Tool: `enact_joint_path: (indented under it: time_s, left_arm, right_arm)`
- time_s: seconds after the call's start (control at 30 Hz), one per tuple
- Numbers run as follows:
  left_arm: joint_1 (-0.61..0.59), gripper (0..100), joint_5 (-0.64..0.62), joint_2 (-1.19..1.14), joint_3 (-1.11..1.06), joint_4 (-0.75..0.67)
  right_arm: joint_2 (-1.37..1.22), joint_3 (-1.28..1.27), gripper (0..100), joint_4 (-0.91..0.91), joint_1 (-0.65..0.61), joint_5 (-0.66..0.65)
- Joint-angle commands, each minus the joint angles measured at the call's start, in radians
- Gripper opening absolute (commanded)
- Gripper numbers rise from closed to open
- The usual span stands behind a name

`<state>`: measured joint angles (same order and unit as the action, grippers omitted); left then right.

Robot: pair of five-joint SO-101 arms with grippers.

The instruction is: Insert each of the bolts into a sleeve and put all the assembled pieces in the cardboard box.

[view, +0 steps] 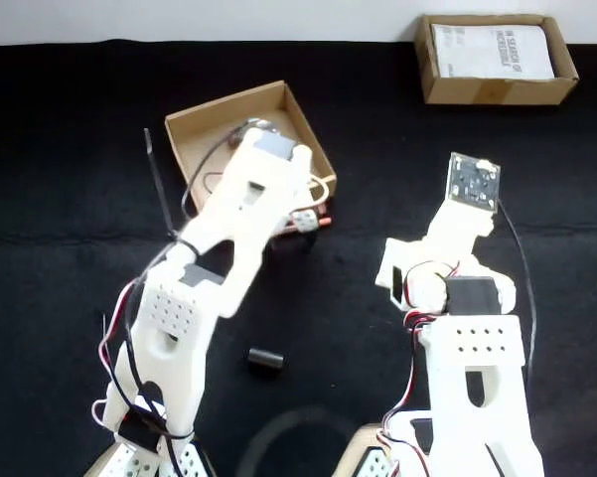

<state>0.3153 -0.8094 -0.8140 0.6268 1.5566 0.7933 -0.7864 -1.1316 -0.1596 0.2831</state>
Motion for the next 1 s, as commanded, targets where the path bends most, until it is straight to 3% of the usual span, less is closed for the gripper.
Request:
enact_joint_path:
  time_s: [0.0,0.1,0.23,0.43,0.77,0.97]
  left_arm:
    - [0.005,10,-0.012,0.013,0.002,-0.012]
    - [-0.007,0,-0.012,0.015,0.004,-0.041]
    - [-0.041,3,-0.011,0.013,0.002,-0.074]
    - [-0.077,3,0.178,0.013,0.002,-0.133]
    - [-0.202,3,0.180,-0.065,0.007,-0.423]
    - [-0.173,3,0.180,-0.048,0.007,-0.420]
  right_arm:
    - [0.016,0.002,0.8,0.016,-0.002,-0.009]
    - [0.016,0.005,0.8,0.016,-0.002,-0.009]
    - [0.016,0.007,0.8,0.013,-0.002,-0.009]
    - [0.016,0.001,0.8,0.016,-0.002,-0.009]
    - [0.016,-0.001,0.8,0.016,-0.002,-0.009]
    - [0.016,-0.002,0.8,0.016,-0.002,-0.009]
